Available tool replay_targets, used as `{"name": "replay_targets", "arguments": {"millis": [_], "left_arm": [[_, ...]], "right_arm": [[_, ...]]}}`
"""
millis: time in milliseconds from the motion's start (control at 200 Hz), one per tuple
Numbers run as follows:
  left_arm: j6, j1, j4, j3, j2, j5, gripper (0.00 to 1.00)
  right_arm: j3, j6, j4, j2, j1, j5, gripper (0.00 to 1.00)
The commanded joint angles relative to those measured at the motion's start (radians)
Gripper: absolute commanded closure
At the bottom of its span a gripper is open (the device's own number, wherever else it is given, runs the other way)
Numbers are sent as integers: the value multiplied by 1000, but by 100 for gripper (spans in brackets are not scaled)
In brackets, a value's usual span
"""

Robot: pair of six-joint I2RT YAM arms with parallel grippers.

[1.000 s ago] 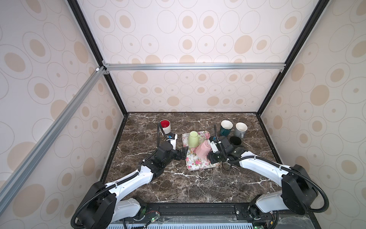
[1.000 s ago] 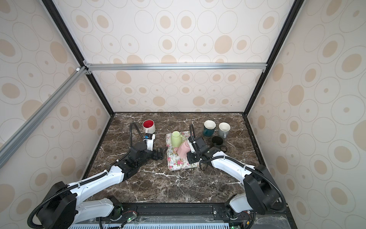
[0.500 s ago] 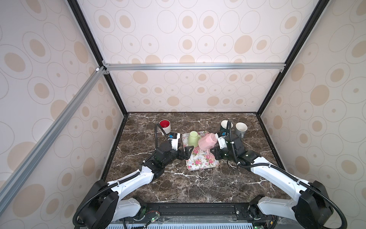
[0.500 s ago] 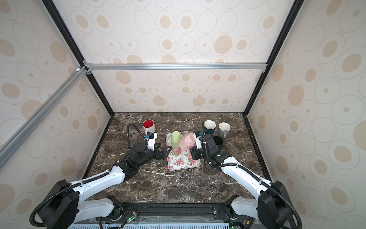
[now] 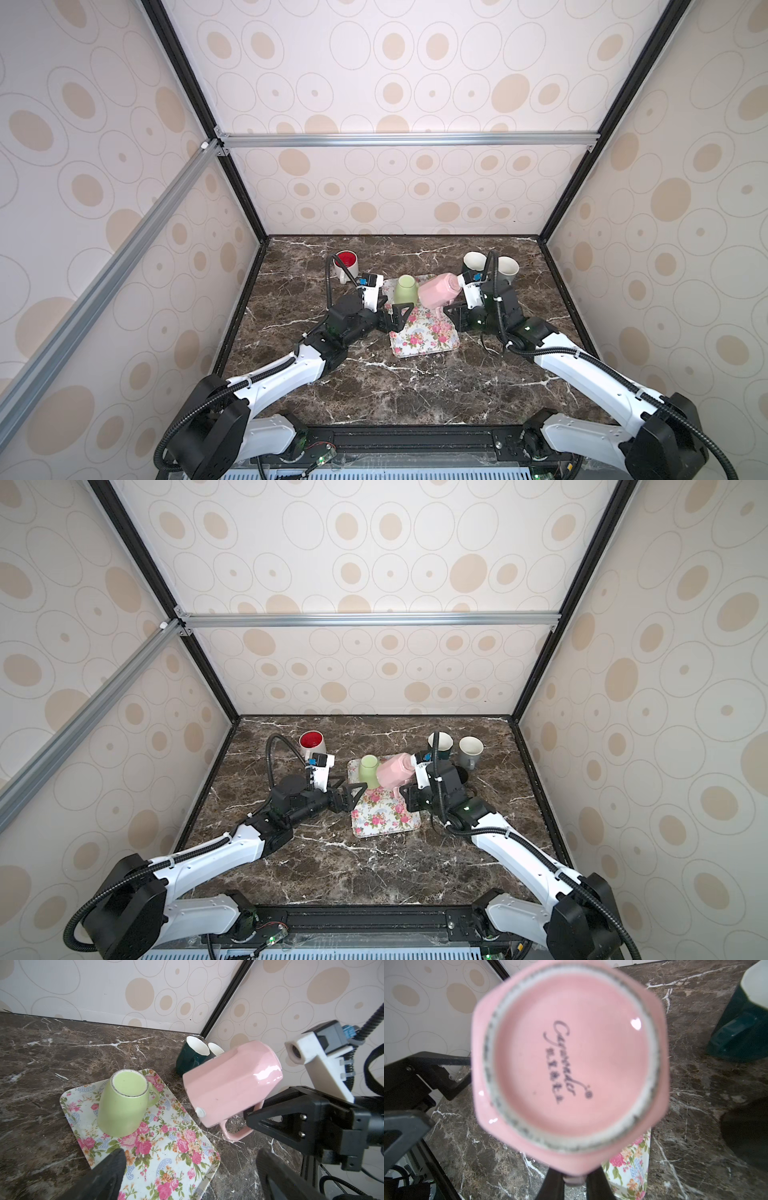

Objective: Turn the mug right side up
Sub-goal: Place the mug at the top-center of the table.

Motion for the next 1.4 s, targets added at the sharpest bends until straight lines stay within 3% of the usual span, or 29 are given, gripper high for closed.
{"name": "replay_targets", "arguments": {"millis": [0,625,1395], "left_arm": [[-33,-14,40,31,4,27,2],[-126,-54,204,38,112,108,2],[-295,-85,494,102,311,258,4]], "right_arm": [[53,15,113,-45,-6,-24,100],[7,21,200,-54,-16,-48,100],[-64,105,438,-62,-38,-136,100]]}}
